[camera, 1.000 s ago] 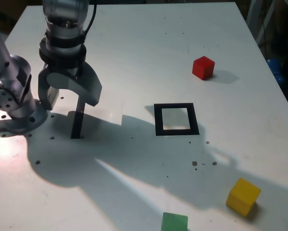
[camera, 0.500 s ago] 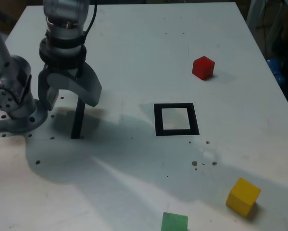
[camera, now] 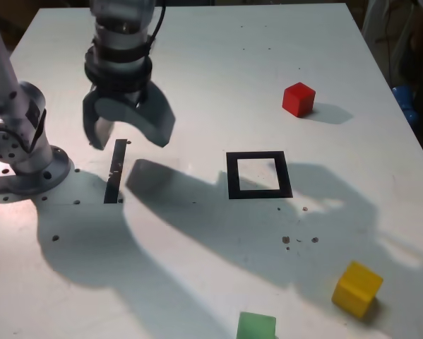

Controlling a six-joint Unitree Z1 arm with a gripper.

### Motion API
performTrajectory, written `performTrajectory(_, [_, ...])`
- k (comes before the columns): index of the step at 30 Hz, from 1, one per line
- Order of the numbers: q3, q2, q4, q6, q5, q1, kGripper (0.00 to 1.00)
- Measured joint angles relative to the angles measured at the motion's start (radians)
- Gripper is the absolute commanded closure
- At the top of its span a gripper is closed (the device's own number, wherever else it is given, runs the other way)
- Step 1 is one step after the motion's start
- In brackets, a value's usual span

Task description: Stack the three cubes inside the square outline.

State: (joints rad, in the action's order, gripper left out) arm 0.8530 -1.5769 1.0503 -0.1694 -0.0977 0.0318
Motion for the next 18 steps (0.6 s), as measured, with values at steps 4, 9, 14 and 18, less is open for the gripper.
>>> performTrajectory(4, [0.069, -0.012, 0.002, -0.039, -0.036, 0.005, 0.01])
performTrajectory(9, [0.139, -0.031, 0.011, -0.106, -0.056, 0.041, 0.01])
performTrajectory(14, [0.249, -0.084, 0.051, -0.224, -0.082, 0.083, 0.0])
performTrajectory(18, [0.336, -0.112, 0.076, -0.325, -0.099, 0.113, 0.0])
